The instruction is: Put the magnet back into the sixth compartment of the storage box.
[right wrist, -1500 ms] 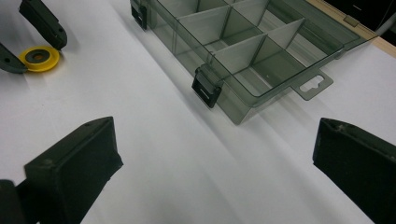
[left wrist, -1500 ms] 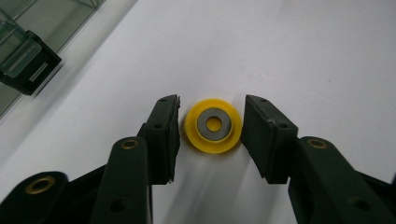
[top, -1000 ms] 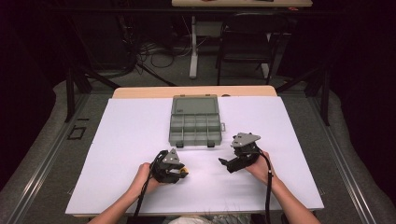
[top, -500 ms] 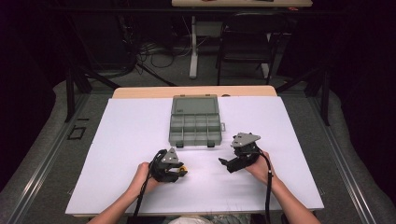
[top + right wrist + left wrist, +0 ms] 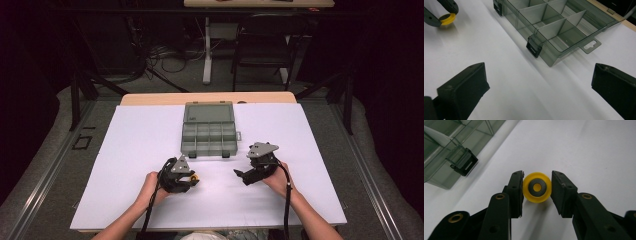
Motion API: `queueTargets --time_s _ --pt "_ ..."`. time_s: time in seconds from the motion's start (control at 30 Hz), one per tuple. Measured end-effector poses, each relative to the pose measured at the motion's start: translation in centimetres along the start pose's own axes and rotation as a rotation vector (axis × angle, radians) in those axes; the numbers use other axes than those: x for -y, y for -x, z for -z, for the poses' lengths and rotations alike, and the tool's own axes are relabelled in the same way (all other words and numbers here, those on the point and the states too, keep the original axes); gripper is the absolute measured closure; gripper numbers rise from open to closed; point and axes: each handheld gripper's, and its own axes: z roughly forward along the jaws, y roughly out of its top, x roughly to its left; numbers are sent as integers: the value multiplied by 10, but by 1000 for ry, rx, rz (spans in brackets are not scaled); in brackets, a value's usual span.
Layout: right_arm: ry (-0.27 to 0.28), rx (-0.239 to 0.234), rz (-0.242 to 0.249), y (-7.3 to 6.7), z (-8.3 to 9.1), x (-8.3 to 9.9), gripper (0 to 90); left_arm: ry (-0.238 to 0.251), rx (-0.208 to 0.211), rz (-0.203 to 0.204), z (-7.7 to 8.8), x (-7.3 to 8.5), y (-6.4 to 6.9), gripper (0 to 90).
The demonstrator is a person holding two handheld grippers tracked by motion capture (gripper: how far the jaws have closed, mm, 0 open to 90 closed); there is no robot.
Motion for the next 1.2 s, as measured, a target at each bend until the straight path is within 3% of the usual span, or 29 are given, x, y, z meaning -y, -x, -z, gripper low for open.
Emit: queueTargets --time_s 1.2 --pt "13 7 -29 0 0 0 0 39 -82 -56 16 -22 -10 631"
